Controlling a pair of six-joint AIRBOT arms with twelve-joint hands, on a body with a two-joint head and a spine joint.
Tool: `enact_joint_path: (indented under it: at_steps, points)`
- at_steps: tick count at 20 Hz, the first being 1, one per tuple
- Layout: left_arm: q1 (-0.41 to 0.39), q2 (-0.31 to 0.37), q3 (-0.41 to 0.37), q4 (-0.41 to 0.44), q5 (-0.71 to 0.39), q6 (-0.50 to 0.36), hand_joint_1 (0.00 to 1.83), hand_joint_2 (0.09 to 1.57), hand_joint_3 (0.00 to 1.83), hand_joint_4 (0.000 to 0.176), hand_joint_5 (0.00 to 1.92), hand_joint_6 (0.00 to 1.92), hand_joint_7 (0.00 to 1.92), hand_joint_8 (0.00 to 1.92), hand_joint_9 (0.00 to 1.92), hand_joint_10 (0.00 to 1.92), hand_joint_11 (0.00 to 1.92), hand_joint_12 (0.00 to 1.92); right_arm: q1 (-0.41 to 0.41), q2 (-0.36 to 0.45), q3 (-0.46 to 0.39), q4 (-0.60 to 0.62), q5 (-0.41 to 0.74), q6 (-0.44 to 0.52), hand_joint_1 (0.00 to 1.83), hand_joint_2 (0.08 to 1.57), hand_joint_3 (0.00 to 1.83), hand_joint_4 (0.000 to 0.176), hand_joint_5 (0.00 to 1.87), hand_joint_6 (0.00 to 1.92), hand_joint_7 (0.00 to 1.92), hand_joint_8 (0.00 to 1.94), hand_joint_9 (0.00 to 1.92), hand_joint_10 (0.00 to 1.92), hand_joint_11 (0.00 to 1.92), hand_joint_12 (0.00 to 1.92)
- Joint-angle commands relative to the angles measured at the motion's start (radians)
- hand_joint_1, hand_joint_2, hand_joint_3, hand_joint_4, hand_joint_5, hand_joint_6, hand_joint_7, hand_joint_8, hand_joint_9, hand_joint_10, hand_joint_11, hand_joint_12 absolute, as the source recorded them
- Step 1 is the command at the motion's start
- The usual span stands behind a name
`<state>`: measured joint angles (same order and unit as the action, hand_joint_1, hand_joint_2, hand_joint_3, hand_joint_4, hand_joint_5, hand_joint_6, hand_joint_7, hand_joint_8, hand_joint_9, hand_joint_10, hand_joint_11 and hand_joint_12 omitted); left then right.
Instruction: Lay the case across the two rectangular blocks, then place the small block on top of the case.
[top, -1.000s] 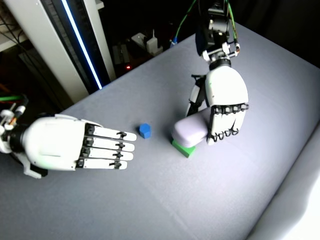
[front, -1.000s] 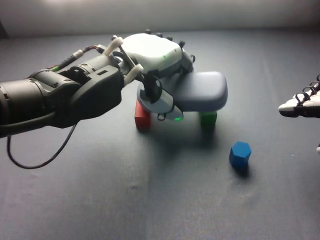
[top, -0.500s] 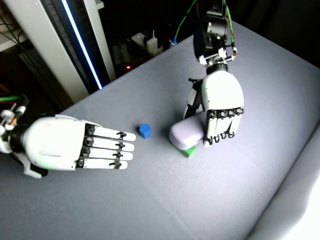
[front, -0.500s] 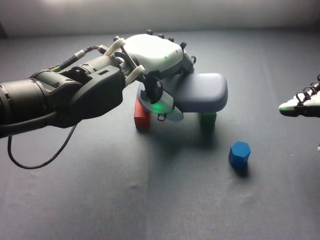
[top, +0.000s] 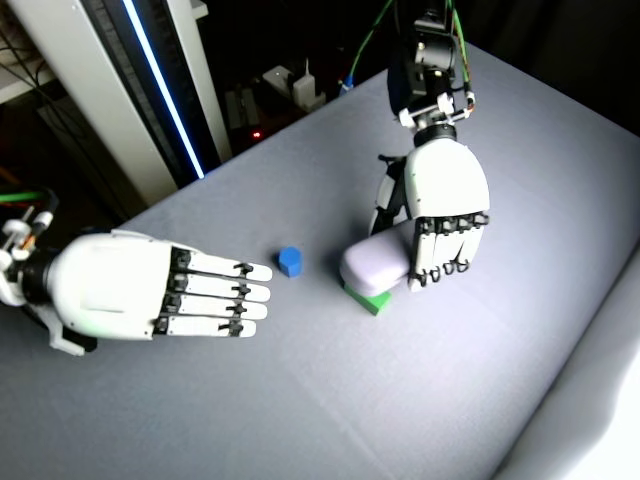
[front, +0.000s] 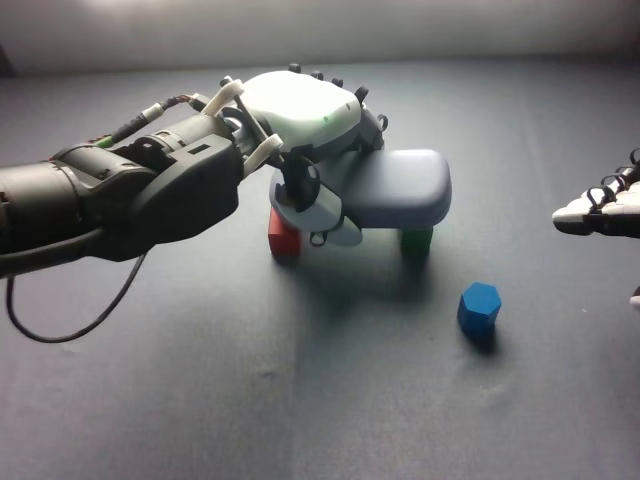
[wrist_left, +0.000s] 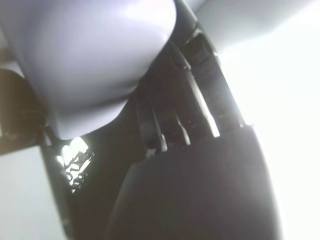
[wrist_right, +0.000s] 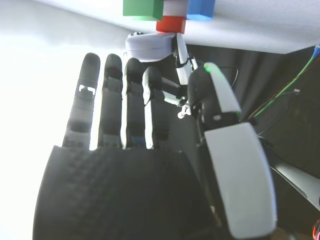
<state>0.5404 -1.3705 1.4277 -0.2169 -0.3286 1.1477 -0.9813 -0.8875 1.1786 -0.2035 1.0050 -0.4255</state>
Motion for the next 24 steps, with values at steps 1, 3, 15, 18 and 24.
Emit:
enact_joint_path:
  at_steps: [1,3,15,18,24]
  points:
    - [-0.006,0.008,-0.006,0.004,-0.123,-0.003,1.37,1.10,0.00,0.000,0.94,0.87,1.00,0.90,1.02,1.16,0.87,1.07,0.011,0.002,0.005,0.034,0.109,0.004,0.82,1.34,0.00,0.000,0.37,0.00,0.38,0.00,0.36,0.00,0.00,0.91]
    - [-0.003,0.019,-0.020,0.003,-0.136,-0.003,1.23,1.12,0.00,0.000,0.95,0.97,1.01,1.00,1.08,0.47,0.88,1.04,0.011,0.002,0.005,0.034,0.108,0.004,0.80,1.35,0.00,0.000,0.35,0.00,0.36,0.00,0.32,0.00,0.00,0.82]
    - [0.010,0.011,-0.011,-0.034,-0.105,0.053,1.25,1.10,0.00,0.000,0.96,0.89,1.06,1.00,1.27,0.07,0.87,1.10,0.011,-0.002,0.006,0.033,0.106,0.004,0.82,1.34,0.00,0.000,0.38,0.00,0.38,0.00,0.34,0.00,0.00,0.84]
    - [0.011,0.003,0.003,-0.056,-0.087,0.074,1.26,1.14,0.00,0.000,0.93,0.78,0.98,1.24,1.07,0.85,0.88,1.41,0.011,-0.002,0.006,0.033,0.106,0.005,0.85,1.34,0.00,0.000,0.38,0.00,0.38,0.00,0.33,0.00,0.00,0.83]
    - [0.014,0.002,0.003,-0.088,-0.079,0.110,1.10,1.02,0.00,0.000,0.89,0.11,0.95,0.10,0.95,0.29,0.59,1.21,0.010,-0.002,0.006,0.033,0.106,0.009,0.88,1.34,0.00,0.000,0.39,0.00,0.37,0.00,0.33,0.00,0.00,0.88]
